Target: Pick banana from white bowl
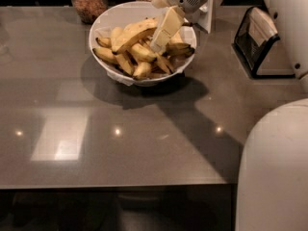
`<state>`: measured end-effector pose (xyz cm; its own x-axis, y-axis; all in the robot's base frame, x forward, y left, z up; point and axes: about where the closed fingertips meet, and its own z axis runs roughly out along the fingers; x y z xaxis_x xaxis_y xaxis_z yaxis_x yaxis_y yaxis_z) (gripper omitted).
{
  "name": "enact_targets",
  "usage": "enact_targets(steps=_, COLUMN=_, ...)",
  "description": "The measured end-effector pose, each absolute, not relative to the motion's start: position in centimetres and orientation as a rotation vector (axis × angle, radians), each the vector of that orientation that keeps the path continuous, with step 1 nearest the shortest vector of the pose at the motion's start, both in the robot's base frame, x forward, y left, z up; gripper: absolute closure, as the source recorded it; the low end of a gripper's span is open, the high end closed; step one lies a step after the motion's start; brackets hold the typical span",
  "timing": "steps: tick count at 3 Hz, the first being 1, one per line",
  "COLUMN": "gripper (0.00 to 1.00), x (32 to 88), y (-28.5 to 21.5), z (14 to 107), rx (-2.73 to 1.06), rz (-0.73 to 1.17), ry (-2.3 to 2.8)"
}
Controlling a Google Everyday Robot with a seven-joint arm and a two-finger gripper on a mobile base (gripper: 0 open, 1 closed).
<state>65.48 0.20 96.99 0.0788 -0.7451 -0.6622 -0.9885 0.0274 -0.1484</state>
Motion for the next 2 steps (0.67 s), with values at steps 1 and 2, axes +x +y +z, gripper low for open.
enact_targets(steps=1, gripper=0.08, x=66.24, y=0.74, z=96.39, rx=-1.782, rz=0.531, ry=1.723)
enact_targets(steps=2, gripper=0.27, x=66.62, y=1.01, z=95.88, rx=-1.791, rz=0.536, ry=1.736)
